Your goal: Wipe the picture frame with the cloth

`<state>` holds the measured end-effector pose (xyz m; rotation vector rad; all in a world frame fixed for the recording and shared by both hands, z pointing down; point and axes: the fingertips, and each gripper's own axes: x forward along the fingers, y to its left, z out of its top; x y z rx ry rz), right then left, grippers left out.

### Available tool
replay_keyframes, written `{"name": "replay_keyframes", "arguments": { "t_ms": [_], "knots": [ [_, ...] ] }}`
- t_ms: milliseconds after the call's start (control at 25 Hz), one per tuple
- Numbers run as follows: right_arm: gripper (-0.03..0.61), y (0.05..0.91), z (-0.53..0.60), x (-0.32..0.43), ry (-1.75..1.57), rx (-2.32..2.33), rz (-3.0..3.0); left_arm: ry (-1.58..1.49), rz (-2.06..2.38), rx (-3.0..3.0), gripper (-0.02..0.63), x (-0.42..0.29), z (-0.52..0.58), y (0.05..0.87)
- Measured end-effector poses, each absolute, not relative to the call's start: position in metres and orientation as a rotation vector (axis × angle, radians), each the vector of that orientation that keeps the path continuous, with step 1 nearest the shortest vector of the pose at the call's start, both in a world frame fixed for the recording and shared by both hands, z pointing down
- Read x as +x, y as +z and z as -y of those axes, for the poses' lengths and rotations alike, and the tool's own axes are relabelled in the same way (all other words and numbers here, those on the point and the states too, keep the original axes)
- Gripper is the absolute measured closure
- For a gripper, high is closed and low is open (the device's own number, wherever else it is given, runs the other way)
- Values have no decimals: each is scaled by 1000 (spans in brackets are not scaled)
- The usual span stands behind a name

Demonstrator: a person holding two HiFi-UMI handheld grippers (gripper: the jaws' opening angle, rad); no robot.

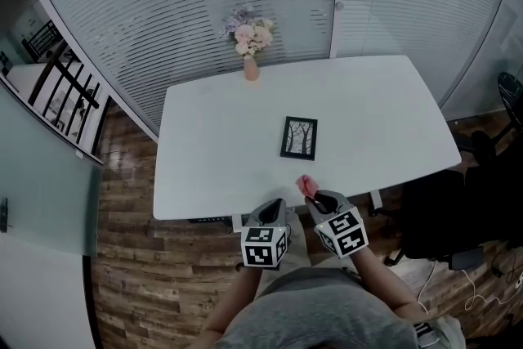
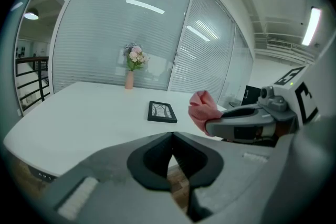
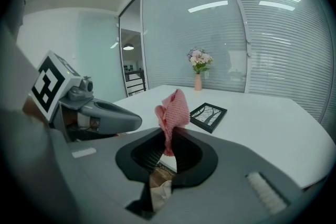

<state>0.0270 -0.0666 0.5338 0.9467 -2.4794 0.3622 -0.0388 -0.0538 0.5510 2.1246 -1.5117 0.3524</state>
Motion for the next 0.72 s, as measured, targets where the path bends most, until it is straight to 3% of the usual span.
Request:
{"name": "replay_keyframes", "arguments": {
  "t_ms": [720],
  "knots": [
    [540,529,87,16,349,929,2508,334,1533,2112,612,-46,73,549]
  ]
}}
